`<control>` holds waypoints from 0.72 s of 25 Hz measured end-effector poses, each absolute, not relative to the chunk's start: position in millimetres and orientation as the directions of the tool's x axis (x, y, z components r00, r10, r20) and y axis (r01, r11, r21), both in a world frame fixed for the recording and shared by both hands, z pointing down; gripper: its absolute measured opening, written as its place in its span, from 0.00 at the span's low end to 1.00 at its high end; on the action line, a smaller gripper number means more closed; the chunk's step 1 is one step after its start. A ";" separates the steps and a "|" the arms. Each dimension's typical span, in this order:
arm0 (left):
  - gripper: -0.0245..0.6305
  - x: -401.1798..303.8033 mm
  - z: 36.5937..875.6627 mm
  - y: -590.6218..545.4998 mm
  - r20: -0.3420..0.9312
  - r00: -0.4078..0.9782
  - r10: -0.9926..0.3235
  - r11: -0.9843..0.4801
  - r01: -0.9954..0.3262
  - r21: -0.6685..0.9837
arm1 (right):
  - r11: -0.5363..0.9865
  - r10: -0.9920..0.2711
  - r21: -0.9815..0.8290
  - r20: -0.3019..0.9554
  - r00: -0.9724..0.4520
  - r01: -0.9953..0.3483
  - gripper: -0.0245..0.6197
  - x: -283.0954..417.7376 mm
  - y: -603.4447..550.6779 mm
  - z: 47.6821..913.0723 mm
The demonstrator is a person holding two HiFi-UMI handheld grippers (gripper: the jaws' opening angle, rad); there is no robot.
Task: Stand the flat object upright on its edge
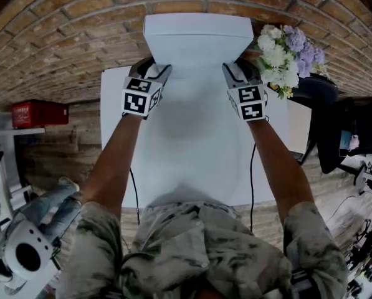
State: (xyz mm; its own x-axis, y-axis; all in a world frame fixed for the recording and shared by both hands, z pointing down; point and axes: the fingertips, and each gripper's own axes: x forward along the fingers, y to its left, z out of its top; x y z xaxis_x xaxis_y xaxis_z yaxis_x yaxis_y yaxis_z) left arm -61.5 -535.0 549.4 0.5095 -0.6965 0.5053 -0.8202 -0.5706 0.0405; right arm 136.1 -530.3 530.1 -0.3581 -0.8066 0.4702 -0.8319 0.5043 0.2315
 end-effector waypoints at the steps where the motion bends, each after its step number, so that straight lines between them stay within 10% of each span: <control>1: 0.39 -61.8 549.9 -535.8 0.506 0.508 -0.697 -0.570 -0.821 0.039 | 0.501 -0.809 0.232 0.469 -0.356 -0.834 0.30 135.7 -531.1 530.5; 18: 0.39 -63.7 550.0 -533.4 0.515 0.481 -0.709 -0.544 -0.838 0.033 | 0.463 -0.811 0.131 0.462 -0.359 -0.877 0.32 137.7 -530.5 531.9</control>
